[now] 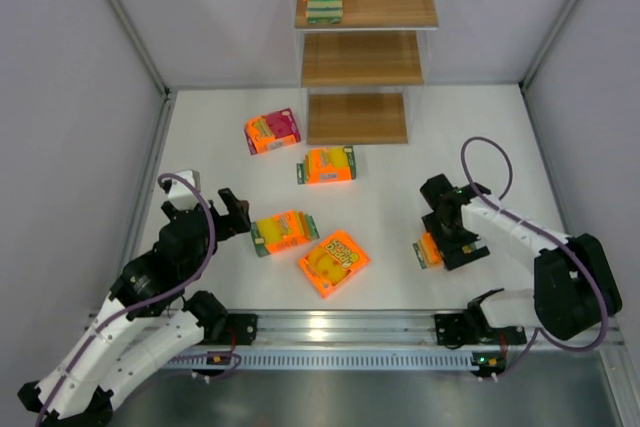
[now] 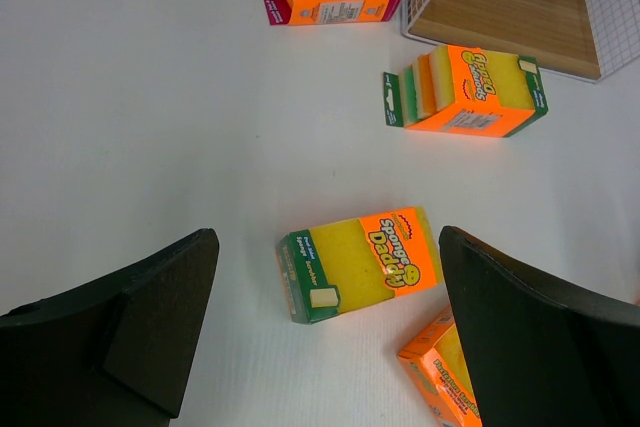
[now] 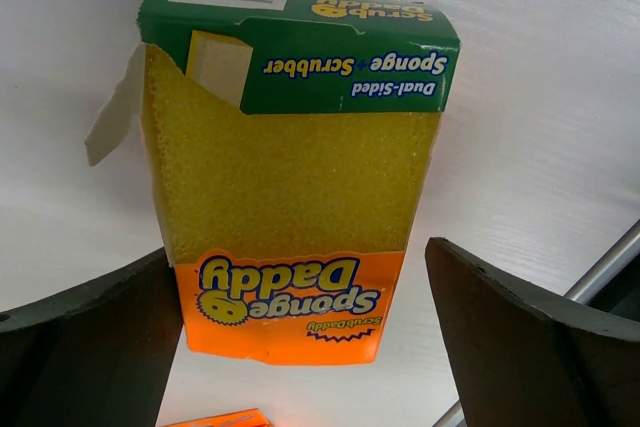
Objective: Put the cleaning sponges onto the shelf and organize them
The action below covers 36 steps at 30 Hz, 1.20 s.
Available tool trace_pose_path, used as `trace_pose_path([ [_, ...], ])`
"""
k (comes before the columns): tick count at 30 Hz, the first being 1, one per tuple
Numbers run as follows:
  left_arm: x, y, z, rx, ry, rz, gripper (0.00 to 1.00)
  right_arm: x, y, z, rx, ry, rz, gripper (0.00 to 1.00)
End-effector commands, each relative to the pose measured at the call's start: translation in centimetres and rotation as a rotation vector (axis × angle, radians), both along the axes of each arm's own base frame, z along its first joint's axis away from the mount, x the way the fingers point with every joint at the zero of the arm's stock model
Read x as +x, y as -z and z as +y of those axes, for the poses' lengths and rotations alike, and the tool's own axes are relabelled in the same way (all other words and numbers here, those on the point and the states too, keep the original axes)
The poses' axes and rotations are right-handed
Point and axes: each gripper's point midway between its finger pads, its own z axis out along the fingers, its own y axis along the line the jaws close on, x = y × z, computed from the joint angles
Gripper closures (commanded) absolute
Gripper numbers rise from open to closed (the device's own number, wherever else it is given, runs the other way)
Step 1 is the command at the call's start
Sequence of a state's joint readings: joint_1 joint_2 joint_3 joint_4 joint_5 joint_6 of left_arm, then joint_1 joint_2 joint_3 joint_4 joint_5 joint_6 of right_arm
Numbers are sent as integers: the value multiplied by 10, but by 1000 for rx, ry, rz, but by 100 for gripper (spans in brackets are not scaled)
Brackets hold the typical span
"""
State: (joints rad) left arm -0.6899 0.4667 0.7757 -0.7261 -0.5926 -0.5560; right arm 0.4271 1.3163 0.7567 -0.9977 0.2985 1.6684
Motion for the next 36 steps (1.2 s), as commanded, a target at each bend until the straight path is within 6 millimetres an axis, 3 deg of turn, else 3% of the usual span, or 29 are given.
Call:
trace_pose_path([
  [1, 1, 0, 0, -5, -12, -4, 2, 11, 4, 2, 9, -4, -36, 0],
  [9, 0, -3, 3, -13, -17, -17, 2, 17, 7, -1, -37, -66, -14, 1],
  [15, -1, -4, 3, -20, -15, -21, 2, 8, 18, -3, -39, -94, 10, 18],
  [20, -1, -5, 3, -23, -15, -24, 2, 8, 16, 4, -42, -159, 46, 25],
  [30, -3, -8, 4, -36, -16, -38, 2, 34, -31, -5, -202, -367, -29, 39],
  [33, -3, -8, 5, -41, -16, -41, 2, 48, -60, -3, -274, -441, -89, 41],
  [36, -4, -8, 4, -42, -12, -40, 2, 79, -106, 16, -309, -574, -227, 41],
])
